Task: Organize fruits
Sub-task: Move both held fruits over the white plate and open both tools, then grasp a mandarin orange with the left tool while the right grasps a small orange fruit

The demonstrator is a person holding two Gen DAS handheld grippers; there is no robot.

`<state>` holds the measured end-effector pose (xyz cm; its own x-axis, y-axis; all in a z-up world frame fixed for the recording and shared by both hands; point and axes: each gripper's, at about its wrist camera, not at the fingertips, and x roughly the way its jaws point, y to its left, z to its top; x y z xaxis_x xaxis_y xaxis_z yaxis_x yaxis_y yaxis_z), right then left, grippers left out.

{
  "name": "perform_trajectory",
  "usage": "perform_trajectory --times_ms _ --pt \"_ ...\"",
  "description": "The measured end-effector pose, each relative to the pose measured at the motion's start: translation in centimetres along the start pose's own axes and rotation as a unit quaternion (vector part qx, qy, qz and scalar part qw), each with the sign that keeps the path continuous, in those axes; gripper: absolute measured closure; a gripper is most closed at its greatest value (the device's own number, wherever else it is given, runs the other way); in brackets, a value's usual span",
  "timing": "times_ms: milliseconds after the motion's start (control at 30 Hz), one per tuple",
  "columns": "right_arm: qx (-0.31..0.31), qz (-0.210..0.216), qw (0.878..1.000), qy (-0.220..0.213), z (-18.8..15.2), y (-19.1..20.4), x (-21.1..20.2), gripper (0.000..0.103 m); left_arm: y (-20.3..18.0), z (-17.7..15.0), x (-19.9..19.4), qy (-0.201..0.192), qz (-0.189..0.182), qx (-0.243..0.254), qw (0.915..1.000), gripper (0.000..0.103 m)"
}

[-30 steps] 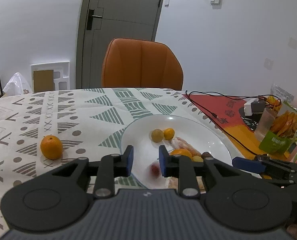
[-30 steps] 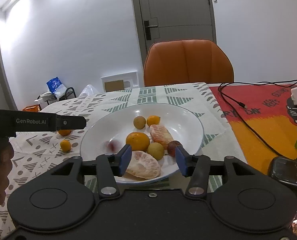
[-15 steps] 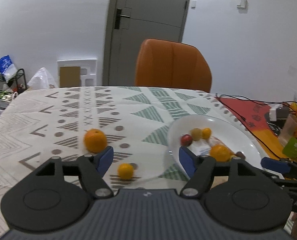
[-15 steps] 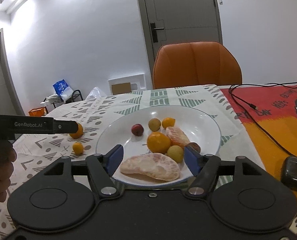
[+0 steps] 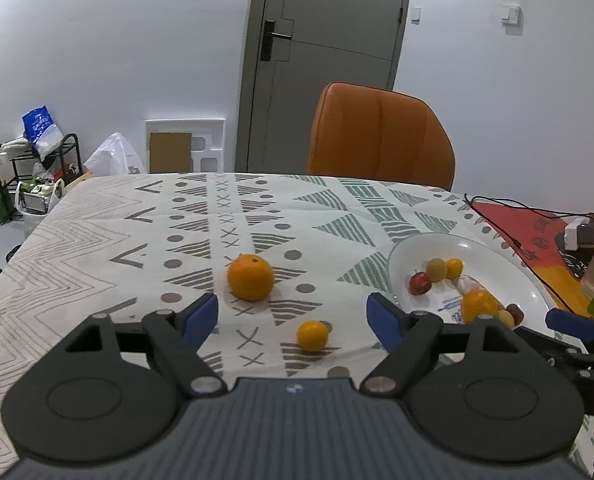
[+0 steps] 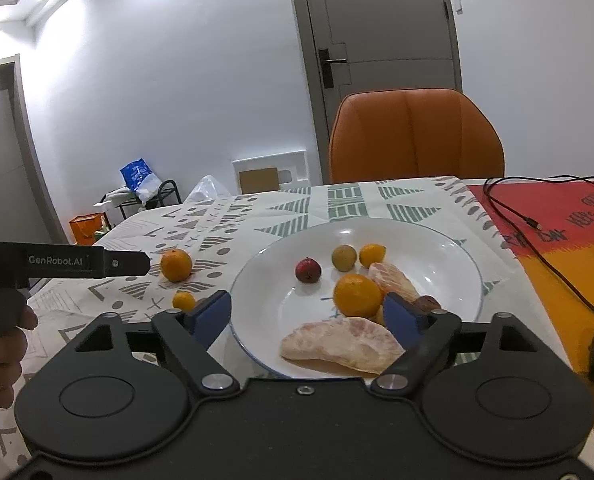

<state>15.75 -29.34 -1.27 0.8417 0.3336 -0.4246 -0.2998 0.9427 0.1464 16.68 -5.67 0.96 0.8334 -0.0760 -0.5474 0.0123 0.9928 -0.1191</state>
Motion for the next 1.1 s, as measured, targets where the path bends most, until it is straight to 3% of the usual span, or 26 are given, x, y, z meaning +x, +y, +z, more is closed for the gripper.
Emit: perform_trajectory --times_ms 233,1100 --pt "-0.003 0.005 1.0 0.0 0.4 1.2 0.4 0.0 1.2 0.0 -0.6 -0.013 0.025 0.002 0.9996 0.014" --pt "-0.036 0.038 0.998 0.035 0.7 5.3 3.2 0.0 5.9 -1.2 -0.1 0.008 0.055 -0.038 0.9977 0.011"
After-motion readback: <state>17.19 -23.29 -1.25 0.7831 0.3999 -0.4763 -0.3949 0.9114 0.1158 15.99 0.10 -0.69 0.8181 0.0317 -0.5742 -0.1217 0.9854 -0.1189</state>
